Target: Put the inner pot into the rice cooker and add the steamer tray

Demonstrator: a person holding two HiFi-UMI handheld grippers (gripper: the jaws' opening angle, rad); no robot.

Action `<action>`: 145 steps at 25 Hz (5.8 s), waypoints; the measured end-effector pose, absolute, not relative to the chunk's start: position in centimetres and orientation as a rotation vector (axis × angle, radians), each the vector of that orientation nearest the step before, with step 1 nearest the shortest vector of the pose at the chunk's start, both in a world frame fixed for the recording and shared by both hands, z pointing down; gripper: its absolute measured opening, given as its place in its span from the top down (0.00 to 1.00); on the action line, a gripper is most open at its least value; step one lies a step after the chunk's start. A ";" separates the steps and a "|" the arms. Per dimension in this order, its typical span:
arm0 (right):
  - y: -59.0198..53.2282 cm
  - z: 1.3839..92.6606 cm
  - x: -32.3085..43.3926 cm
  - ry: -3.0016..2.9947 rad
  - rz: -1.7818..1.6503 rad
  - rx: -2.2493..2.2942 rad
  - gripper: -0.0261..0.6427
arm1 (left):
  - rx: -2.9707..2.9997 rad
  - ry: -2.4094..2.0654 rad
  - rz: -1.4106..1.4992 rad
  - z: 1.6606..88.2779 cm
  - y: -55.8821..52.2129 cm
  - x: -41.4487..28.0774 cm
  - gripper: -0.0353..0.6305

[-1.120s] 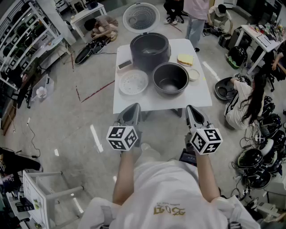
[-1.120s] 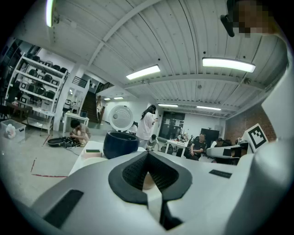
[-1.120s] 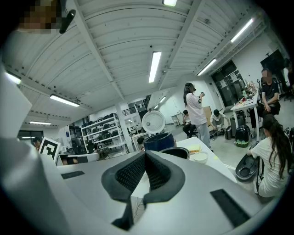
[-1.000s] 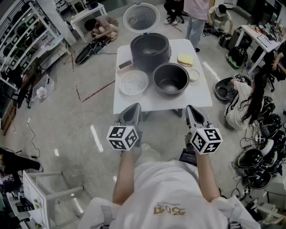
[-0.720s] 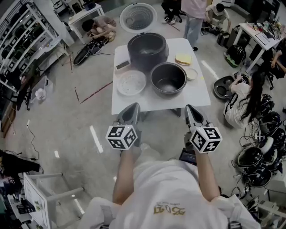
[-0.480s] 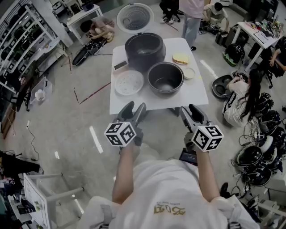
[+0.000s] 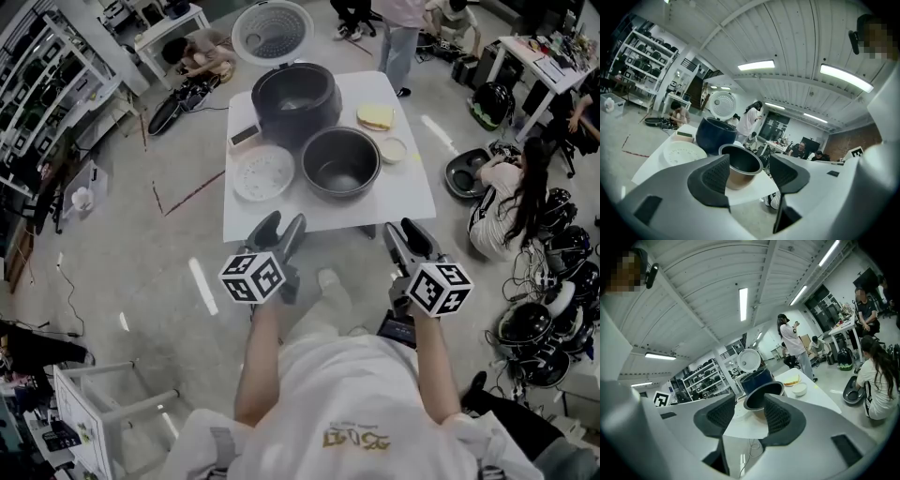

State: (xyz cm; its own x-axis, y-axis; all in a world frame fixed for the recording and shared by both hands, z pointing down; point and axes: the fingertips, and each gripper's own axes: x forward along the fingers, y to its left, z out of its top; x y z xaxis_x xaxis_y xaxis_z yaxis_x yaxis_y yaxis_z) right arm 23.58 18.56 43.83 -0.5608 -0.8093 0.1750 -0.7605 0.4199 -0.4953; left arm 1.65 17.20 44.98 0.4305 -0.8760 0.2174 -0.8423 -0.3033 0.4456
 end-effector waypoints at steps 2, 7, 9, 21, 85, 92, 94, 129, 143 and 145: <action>16.9 44.7 23.4 2.569 -0.854 -1.435 0.68 | 2.177 -1.442 -0.091 45.7 15.3 1.3 0.54; 10.9 47.7 23.5 2.608 -0.920 -1.482 0.68 | 2.121 -1.411 -0.061 49.1 9.0 1.3 0.53; 8.3 48.7 23.5 2.610 -0.956 -1.499 0.68 | 2.096 -1.400 -0.036 50.4 6.6 1.2 0.54; -1.9 53.6 23.0 2.549 -1.141 -1.598 0.68 | 1.991 -1.311 0.077 56.4 -2.7 0.2 0.54; -7.8 48.1 23.3 2.520 -1.181 -1.330 0.88 | 1.932 -1.365 -0.074 49.4 -3.1 2.5 0.81; -7.4 44.6 23.1 2.545 -1.109 -1.247 0.88 | 1.964 -1.411 -0.138 46.0 -2.3 2.3 0.82; -7.4 43.5 22.8 2.551 -1.082 -1.224 0.88 | 1.969 -1.421 -0.161 45.1 -2.1 2.0 0.82; -19.7 31.8 11.2 2.510 -0.849 -1.091 0.89 | 2.109 -1.446 -0.338 34.5 -14.2 -9.7 0.81; -25.6 31.7 7.3 2.447 -0.824 -1.162 0.89 | 2.116 -1.331 -0.427 35.1 -21.2 -14.0 0.82; -26.2 32.1 7.1 2.444 -0.828 -1.185 0.89 | 2.106 -1.316 -0.419 35.8 -21.9 -14.3 0.82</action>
